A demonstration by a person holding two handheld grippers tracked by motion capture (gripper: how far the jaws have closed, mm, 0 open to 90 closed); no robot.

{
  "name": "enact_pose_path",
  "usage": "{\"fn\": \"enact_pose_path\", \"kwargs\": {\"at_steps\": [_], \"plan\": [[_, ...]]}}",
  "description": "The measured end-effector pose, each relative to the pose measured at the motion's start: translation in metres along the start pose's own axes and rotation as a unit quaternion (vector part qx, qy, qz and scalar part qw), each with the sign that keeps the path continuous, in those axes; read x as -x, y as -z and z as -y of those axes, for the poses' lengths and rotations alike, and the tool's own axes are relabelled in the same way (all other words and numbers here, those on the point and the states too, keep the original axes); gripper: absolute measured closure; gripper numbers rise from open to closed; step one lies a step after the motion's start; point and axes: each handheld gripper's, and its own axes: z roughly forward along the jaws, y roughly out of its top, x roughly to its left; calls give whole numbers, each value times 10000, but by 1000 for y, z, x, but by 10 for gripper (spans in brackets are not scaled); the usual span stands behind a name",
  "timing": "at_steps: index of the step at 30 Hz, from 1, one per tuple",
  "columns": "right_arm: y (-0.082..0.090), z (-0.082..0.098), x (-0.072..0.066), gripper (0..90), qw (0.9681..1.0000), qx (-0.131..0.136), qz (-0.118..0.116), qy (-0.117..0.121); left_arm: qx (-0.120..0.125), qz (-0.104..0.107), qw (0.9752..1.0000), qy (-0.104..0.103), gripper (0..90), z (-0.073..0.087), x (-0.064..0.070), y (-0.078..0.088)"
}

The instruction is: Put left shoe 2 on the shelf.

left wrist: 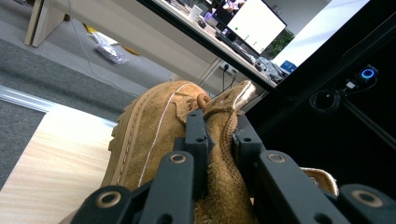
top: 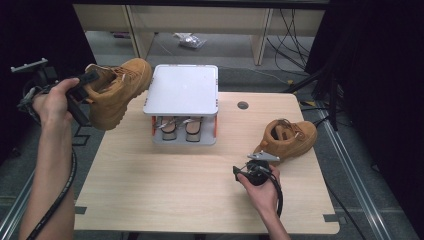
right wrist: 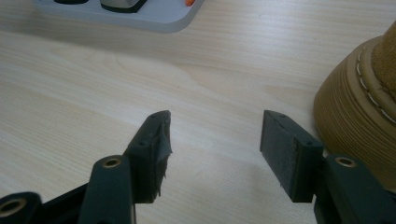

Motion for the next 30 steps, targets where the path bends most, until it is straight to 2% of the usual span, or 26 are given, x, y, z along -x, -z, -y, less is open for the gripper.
{"fn": "enact_pose_path", "kwargs": {"at_steps": [2, 12, 13, 15, 16, 18, 30], "plan": [[0, 0, 0, 438, 10000, -15, -1, -17, 1, 2, 10000, 50, 805, -1, 1, 1], [-1, 1, -1, 438, 10000, -37, 6, -52, 15, 38, 10000, 9, 805, -3, 4, -1], [-1, 1, -1, 437, 10000, -33, -59, -44, 12, 33, 10000, -3, 805, -3, 4, -2], [-1, 1, -1, 437, 10000, -40, -24, -46, -9, 56, 10000, -5, 805, -3, 6, -3], [-2, 1, 0, 437, 10000, -12, -10, 29, -28, 66, 10000, -22, 805, -3, 6, -3], [-2, 1, 0, 437, 10000, 9, -58, 0, -19, 77, 10000, 2, 805, -3, 7, -4], [0, 1, 0, 435, 10000, -48, -7, -11, -32, 142, 9999, 12, 804, -4, 13, -10]]}}
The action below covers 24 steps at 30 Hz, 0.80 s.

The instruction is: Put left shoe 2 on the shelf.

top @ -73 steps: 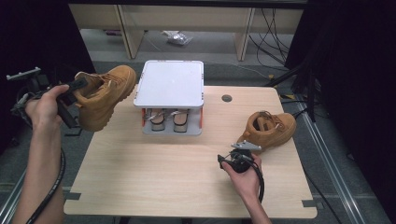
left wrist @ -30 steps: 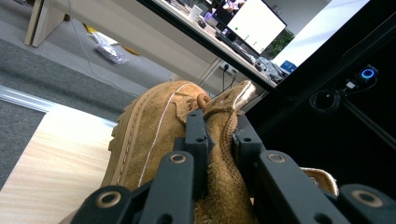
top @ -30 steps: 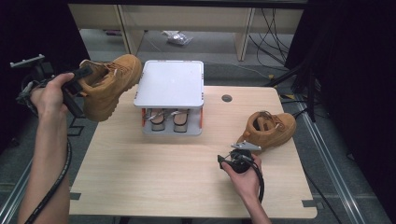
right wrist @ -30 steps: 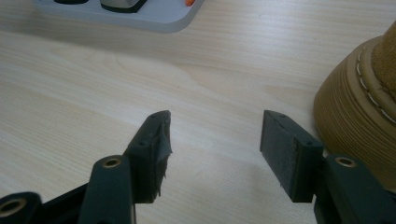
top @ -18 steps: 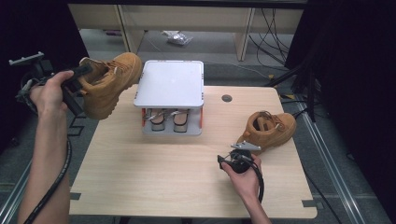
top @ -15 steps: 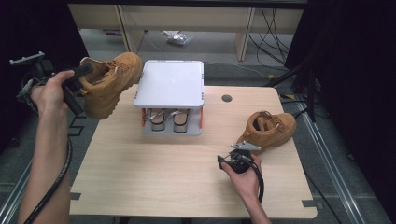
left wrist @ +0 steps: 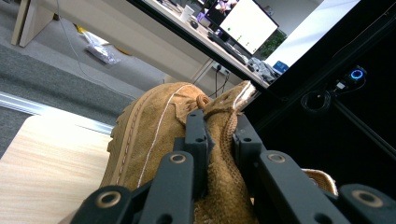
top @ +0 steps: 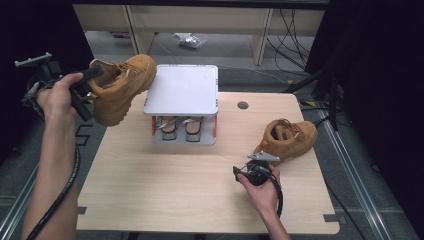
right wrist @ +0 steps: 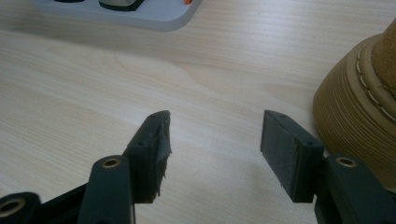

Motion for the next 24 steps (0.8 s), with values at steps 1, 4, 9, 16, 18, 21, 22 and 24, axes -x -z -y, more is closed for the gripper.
{"fn": "enact_pose_path", "kwargs": {"at_steps": [1, 4, 9, 16, 18, 21, 22, 24], "plan": [[0, 0, 0, 435, 10000, 2, 0, 1, -4, 0, 10000, -1, 805, 0, 0, -1], [0, 0, 0, 435, 10000, 0, 3, 7, -28, 41, 10000, 25, 804, 0, 0, -3], [-1, 0, 0, 432, 10000, 8, 1, -16, -46, 54, 10000, 23, 804, 1, 4, -8], [0, 0, 0, 432, 10000, 23, -11, -30, -80, 67, 9999, 41, 804, 1, 10, -14], [0, 0, 1, 431, 10000, 36, 9, 25, -89, 89, 9999, 70, 804, 1, 11, -15], [0, 0, 1, 431, 10000, 32, 4, 19, -91, 123, 9998, 121, 804, 1, 11, -17], [0, 0, 1, 431, 10000, 29, 1, 20, -86, 129, 9998, 150, 804, 2, 11, -18], [1, 0, 0, 431, 10000, 23, 19, 24, -94, 128, 9998, 104, 804, 2, 12, -20]]}}
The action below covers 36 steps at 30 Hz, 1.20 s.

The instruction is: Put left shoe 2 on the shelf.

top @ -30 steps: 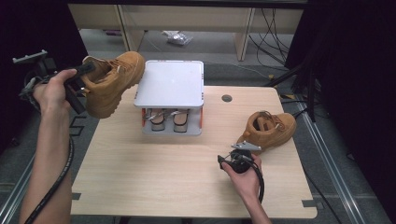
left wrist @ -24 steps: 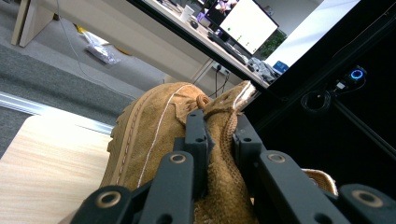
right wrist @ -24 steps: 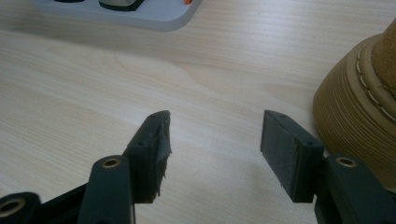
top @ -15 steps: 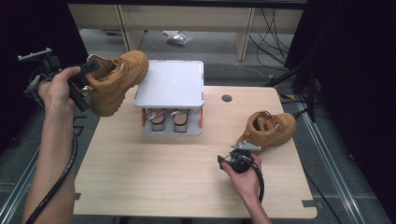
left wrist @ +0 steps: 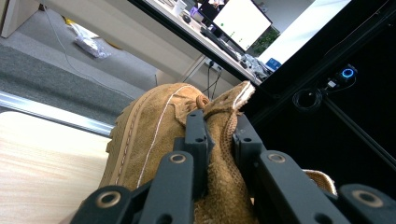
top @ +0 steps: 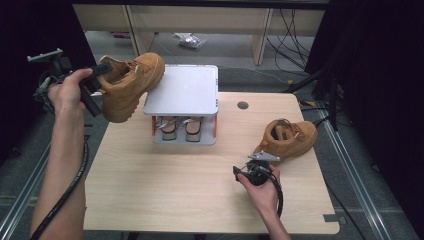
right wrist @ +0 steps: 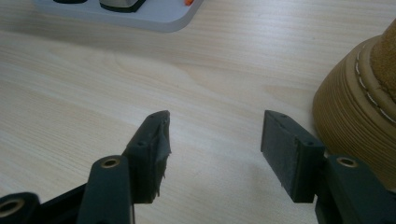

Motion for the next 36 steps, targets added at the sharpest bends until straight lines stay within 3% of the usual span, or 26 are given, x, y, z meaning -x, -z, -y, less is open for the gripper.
{"fn": "enact_pose_path", "kwargs": {"at_steps": [3, 8, 10, 14, 25, 26, 27, 31, 32, 35, 36], "plan": [[-1, 0, 1, 431, 10000, 63, -70, -5, -24, -48, 10000, -61, 804, 1, 3, -3], [1, 0, -1, 431, 10000, -8, 1, -74, -19, -39, 10000, -50, 804, 1, 5, -7], [1, 0, 1, 431, 10000, 24, 65, 32, -28, -33, 10000, -45, 804, 0, 6, -9], [-1, 1, -2, 430, 9999, 44, -47, -147, -62, -44, 9999, -89, 803, 0, 10, -13], [-2, 2, -1, 430, 10000, -7, -33, -80, -120, -21, 9999, -51, 802, 2, 17, -23], [-1, 2, -3, 430, 9998, -44, -25, -191, -116, -4, 9999, -89, 803, 2, 17, -24], [-1, 2, -2, 430, 10000, -19, -10, -60, -126, -14, 9999, -70, 803, 2, 18, -25], [-1, 2, -2, 430, 10000, -30, -12, -75, -141, 5, 9999, -90, 802, 2, 20, -28], [0, 2, -5, 430, 9995, -116, -19, -305, -146, -3, 9999, -63, 802, 2, 21, -29], [-1, 2, -3, 430, 9999, -49, 2, -130, -157, 8, 9999, -31, 802, 2, 22, -31], [-1, 2, -3, 430, 9998, -58, -29, -180, -163, 27, 9998, -64, 802, 2, 22, -32]]}}
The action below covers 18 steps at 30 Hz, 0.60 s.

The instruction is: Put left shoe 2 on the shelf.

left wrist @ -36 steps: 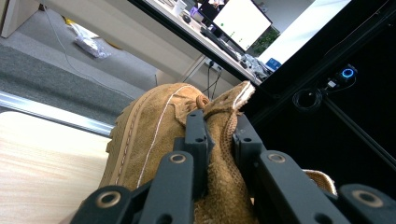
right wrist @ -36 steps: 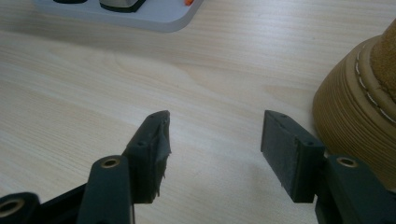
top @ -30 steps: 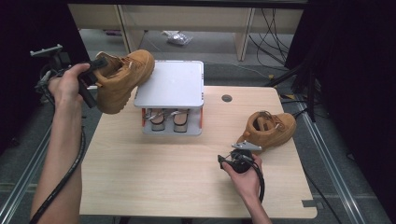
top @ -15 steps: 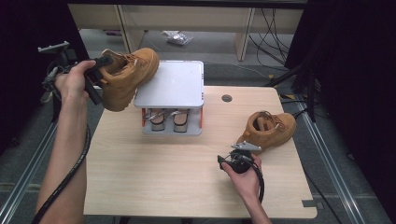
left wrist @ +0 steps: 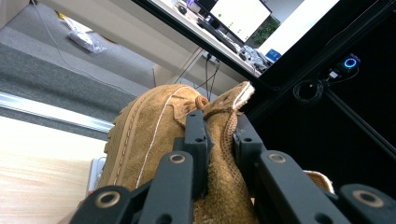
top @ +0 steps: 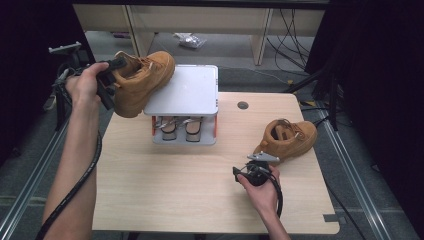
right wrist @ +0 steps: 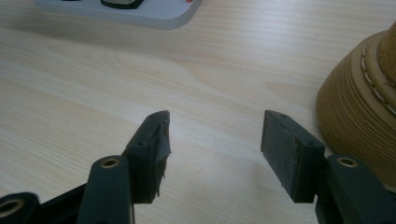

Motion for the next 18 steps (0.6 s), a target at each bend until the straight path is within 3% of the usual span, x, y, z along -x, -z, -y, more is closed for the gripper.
{"fn": "enact_pose_path", "kwargs": {"at_steps": [3, 4, 6, 11, 12, 16, 18], "plan": [[-1, 0, 2, 430, 9999, 42, 15, 116, -7, -32, 10000, 26, 801, 0, 2, -2], [-1, 0, 0, 430, 10000, -1, 2, -15, -2, -19, 10000, -12, 801, 0, 2, -3], [-3, 1, 0, 430, 10000, 88, -30, -15, -4, -41, 10000, -34, 801, 0, 3, -5], [-2, 0, 3, 430, 9999, 39, 52, 134, -25, -47, 10000, -46, 800, 0, 6, -12], [-2, 0, 3, 430, 10000, 52, -38, 68, -27, -46, 10000, -6, 801, 1, 7, -13], [-1, 0, 4, 430, 10000, 40, 7, 72, -77, 19, 9999, 81, 800, 1, 12, -18], [-1, -1, 4, 430, 10000, 46, 12, 78, -77, -10, 10000, -34, 800, 0, 13, -19]]}}
